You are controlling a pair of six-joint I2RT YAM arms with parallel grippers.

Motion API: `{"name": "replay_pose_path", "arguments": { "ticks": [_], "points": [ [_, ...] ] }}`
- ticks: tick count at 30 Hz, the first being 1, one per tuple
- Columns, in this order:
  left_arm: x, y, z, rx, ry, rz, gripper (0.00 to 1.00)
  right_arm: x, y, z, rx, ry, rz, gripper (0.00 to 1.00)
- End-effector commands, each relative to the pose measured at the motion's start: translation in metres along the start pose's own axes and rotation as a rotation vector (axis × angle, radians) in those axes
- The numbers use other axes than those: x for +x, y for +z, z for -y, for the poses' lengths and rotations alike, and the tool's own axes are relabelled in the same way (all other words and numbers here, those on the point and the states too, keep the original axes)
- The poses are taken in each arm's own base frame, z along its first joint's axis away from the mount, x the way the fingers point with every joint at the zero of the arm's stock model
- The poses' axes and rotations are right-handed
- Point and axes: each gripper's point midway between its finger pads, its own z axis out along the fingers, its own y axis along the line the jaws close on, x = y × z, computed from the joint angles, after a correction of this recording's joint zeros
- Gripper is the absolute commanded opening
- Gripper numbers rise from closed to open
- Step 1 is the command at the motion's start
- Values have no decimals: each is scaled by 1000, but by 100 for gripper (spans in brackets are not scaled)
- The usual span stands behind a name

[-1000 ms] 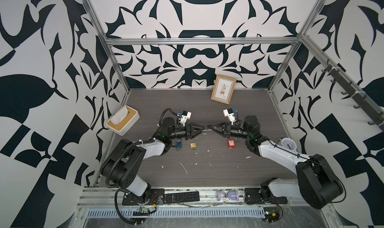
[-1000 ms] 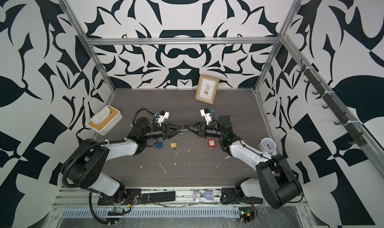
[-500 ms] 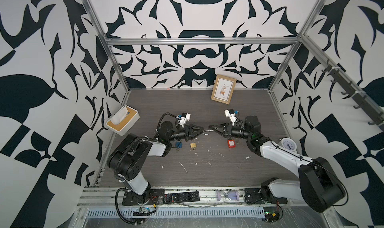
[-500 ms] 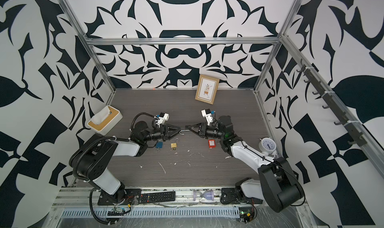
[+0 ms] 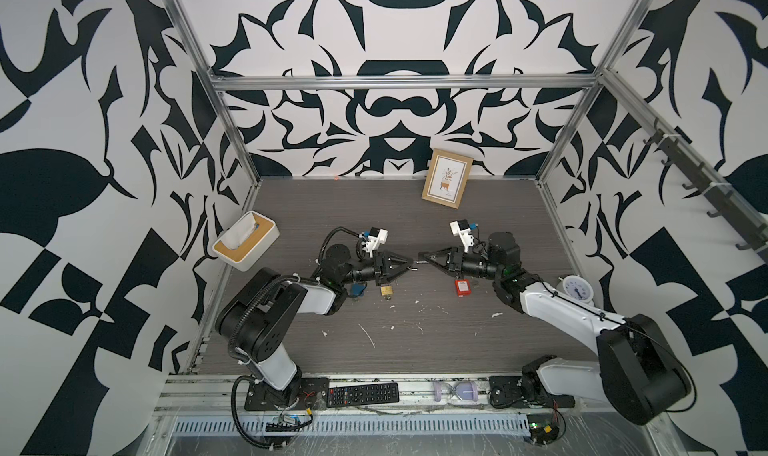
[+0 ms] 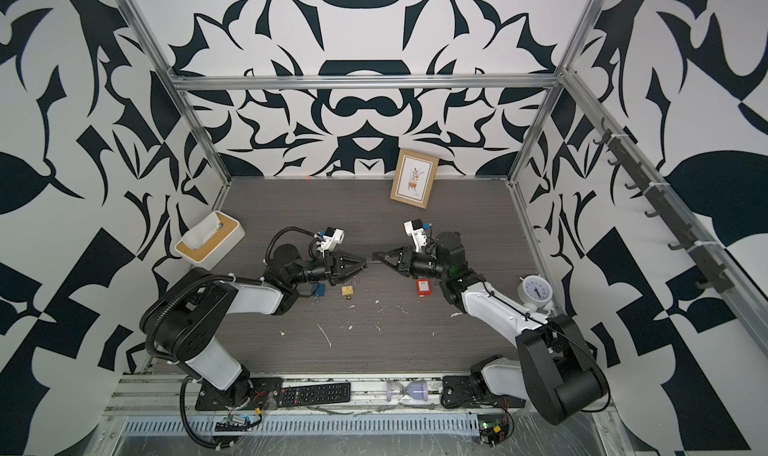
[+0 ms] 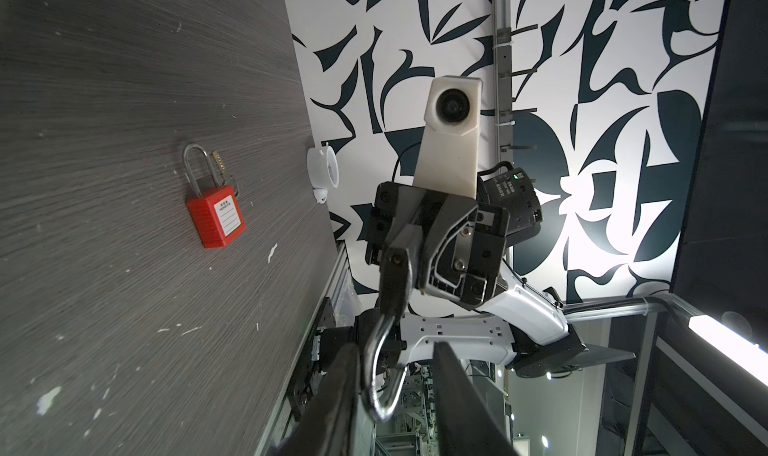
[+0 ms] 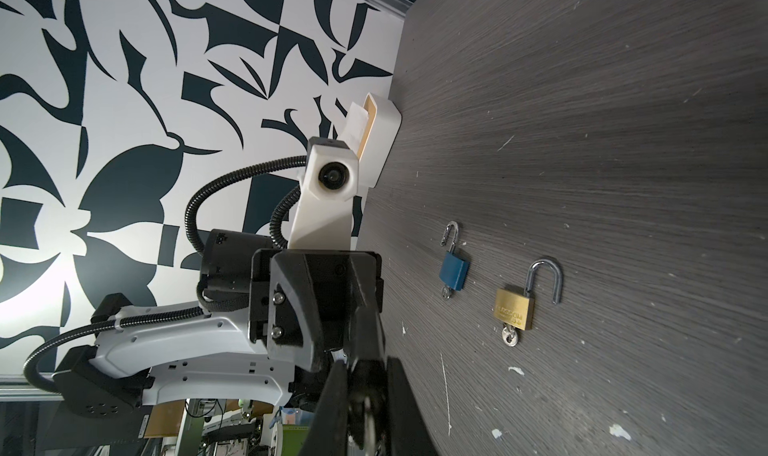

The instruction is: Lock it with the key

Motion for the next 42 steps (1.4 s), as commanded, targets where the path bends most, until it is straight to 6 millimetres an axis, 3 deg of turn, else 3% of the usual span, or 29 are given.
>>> {"name": "replay_pose_path", "arguments": {
  "ticks": [1,16,20,27,34,39,42],
  "points": [
    [1,2,13,38,35,-16,29,-14,-5,-26,-46,-106,46,0],
    [-3,6,11,38,36,-24,0,-7,-8,-32,-63,-124,22,0],
    [-3,8,7,17,47,-34,0,-7,-10,-33,-50,-130,23,0],
    [-5,9,13,7,70,-40,0,-9,-22,-22,101,-183,35,54],
    [-6,11,24,14,73,-53,0,-11,-36,-18,206,-301,71,57],
    [-3,10,31,-4,57,-67,0,-19,-54,-5,357,-511,130,55],
    [-2,9,33,-39,59,-73,0,-23,-63,-18,340,-640,193,55]
  ]
}}
